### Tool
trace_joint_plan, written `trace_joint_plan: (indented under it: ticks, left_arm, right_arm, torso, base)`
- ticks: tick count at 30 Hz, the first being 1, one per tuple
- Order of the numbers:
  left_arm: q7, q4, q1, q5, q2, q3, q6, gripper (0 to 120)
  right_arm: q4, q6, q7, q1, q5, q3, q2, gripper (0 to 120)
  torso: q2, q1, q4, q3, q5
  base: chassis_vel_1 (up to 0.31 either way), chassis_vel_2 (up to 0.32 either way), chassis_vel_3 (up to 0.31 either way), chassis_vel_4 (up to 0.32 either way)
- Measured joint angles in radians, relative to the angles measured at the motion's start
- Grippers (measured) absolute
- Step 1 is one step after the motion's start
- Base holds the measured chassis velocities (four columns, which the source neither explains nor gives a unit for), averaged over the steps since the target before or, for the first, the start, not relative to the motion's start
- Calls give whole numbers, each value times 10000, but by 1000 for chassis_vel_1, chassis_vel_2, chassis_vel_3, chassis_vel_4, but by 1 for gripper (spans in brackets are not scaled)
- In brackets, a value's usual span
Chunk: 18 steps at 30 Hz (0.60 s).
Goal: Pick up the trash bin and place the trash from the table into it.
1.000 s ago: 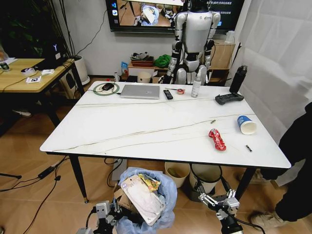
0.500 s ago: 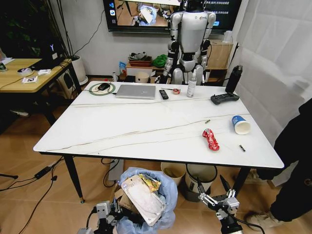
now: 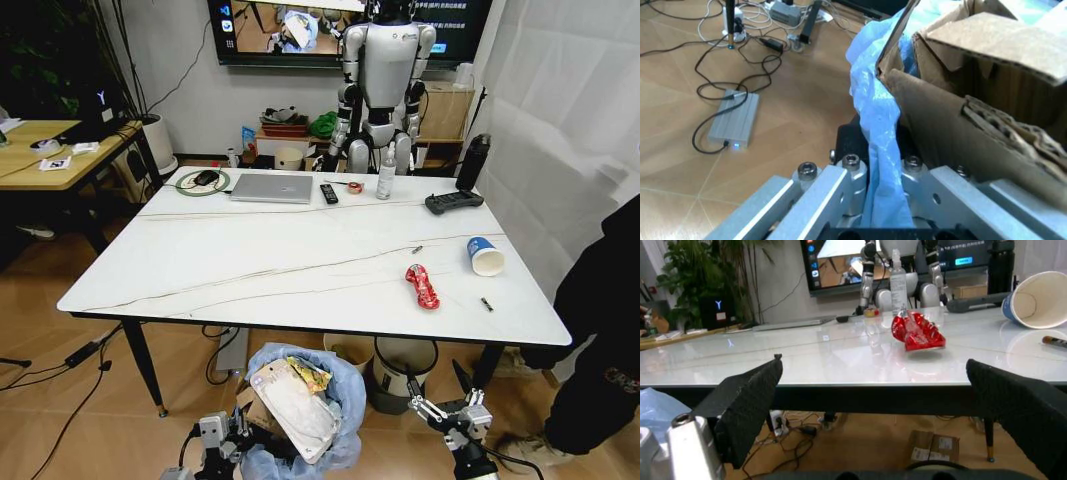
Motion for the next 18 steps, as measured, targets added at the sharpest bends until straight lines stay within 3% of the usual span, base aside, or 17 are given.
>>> trace_joint_plan:
  ticks: [7, 12, 18]
  left_arm:
    - [-7, 54, -12, 12, 5, 11, 56, 0]
    - [-14, 68, -9, 15, 24, 9, 81, 0]
    - [-18, 78, 42, 43, 18, 15, 122, 0]
  right_arm:
    - [236, -23, 457, -23, 62, 125, 0, 100]
    - [909, -721, 1486, 104, 144, 145, -271, 100]
    - [1500, -2994, 2685, 1024, 1715, 90, -2393, 100]
  torso:
    - [0, 0, 0, 0, 0]
    - [0, 0, -3, 0, 0]
    - [0, -1, -1, 0, 2]
  base:
    - [0, 0, 0, 0]
    - [0, 0, 0, 0]
    - [0, 0, 0, 0]
